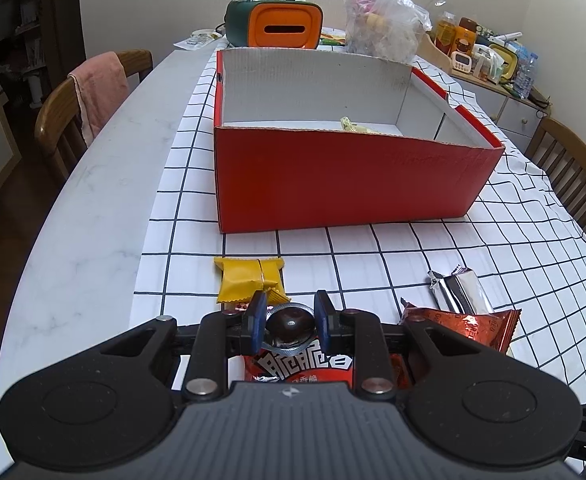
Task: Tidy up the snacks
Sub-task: 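Grasp the brown M&M's pack with the right gripper while the left lifts the chocolate, then carry both held snacks into the red box and release them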
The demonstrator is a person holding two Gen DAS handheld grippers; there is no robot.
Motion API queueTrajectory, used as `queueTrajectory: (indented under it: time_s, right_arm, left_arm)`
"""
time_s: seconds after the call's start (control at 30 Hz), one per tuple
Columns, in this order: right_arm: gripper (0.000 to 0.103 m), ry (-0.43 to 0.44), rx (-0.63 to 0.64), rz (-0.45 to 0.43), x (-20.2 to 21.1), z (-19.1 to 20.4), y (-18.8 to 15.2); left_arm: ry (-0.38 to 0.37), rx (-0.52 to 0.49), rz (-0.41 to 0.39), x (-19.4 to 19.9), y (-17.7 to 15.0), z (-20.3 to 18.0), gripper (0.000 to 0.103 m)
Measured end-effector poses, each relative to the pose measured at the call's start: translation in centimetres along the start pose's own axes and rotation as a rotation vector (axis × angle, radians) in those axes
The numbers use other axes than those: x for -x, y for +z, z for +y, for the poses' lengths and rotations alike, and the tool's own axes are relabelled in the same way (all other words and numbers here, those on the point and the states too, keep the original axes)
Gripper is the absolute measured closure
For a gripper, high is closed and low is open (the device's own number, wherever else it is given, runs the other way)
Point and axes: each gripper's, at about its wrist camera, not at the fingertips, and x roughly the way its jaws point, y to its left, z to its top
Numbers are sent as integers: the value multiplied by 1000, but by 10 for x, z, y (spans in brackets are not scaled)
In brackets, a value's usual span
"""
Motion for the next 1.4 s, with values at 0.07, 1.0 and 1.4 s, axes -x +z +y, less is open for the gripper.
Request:
queueTrajectory:
  time_s: [0.07, 1.0, 1.4]
  right_arm:
    - [67, 5, 1, -10, 4, -1, -3]
    - [68, -88, 32, -316, 91, -30, 82]
    - [68, -207, 119, -367, 71, -45, 180]
  left_arm:
    - [-2, 1, 2, 0, -1, 0, 78]
    - [30, -22, -201, 60, 70, -16, 78]
    - [127, -54, -223, 21, 128, -29, 78]
